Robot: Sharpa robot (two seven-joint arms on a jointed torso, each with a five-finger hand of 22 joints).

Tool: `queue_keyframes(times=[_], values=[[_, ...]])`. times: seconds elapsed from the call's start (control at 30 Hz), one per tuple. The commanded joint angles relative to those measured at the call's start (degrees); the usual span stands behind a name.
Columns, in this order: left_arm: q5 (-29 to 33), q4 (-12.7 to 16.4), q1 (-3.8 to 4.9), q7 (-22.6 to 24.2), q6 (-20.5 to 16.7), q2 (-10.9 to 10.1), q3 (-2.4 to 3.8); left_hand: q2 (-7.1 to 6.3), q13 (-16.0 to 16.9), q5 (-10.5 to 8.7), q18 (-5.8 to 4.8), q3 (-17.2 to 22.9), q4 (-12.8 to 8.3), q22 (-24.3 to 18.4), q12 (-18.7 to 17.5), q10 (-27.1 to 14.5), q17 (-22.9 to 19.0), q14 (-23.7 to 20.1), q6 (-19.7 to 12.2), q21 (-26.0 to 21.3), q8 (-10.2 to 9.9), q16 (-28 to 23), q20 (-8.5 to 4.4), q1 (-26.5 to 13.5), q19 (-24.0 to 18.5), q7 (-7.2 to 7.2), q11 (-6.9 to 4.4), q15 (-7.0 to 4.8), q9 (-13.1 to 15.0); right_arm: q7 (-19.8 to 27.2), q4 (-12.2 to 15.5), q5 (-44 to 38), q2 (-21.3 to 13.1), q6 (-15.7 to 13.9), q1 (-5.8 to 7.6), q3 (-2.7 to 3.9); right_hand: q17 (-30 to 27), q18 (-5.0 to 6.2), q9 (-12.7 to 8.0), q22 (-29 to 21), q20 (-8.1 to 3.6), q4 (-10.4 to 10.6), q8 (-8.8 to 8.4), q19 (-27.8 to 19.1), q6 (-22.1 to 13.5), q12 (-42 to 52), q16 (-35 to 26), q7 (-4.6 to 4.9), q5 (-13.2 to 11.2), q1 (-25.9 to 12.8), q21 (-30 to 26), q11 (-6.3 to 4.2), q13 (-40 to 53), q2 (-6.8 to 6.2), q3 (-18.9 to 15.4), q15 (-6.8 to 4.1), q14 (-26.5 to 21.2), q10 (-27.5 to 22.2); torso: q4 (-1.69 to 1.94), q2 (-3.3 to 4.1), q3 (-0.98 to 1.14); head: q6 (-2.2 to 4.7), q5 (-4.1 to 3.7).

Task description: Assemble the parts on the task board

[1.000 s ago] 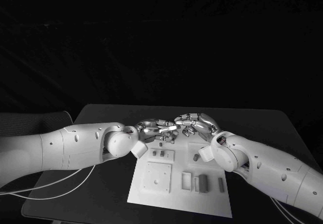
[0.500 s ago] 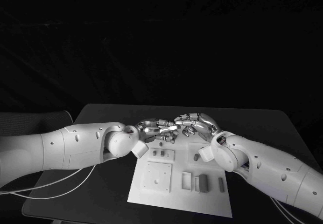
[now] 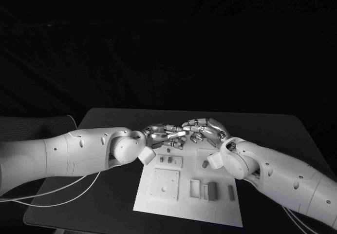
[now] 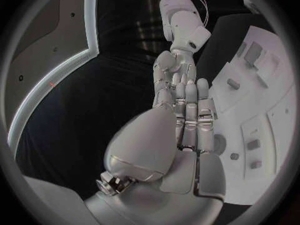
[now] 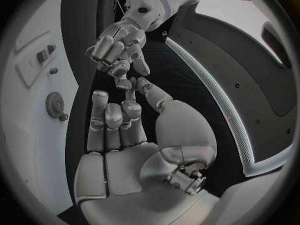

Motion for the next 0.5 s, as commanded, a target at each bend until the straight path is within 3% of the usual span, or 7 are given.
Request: queue_keyframes(times=[0.03, 0.5], values=[[-0.7, 0.1, 0.05, 0.6, -0.3, 0.2, 0.06, 0.07, -0.2, 0.21, -0.04, 0.5, -0.1, -0.1, 0.3, 0.8, -0.1, 0.5, 0.7, -0.2, 0.3, 0.3, -0.11, 0.4, 0.5, 0.04, -0.09, -0.10, -0.1, 0.1, 0.1, -0.5, 0.1, 1.1, -0.07, 0.01, 0.1, 0.84, 0.1, 0.7, -0.09, 0.1, 0.11, -0.5, 0.2, 0.3, 0.3, 0.36, 0.2, 0.0, 0.0, -0.05, 0.1, 0.54, 0.1, -0.46, -0.1, -0.4, -0.03, 0.01, 0.02, -0.06, 0.04], [-0.7, 0.1, 0.05, 0.8, -0.7, 0.1, 0.06, 0.50, -1.0, 0.21, -0.22, 2.5, 0.0, -0.5, -0.2, 2.4, -0.4, 0.7, 2.3, -0.2, 0.5, 0.5, -0.24, 1.6, 0.6, -0.06, -0.33, -0.25, -0.3, -0.1, 0.3, -0.5, -0.1, 1.4, -0.07, 0.01, 0.1, 0.84, 0.2, 0.7, -0.08, 0.1, 0.12, -0.5, 0.2, 0.3, 0.3, 0.36, 0.2, 0.0, 0.0, -0.05, 0.1, 0.54, 0.1, -0.47, -0.1, -0.5, 0.01, 0.00, -0.01, -0.23, 0.16]])
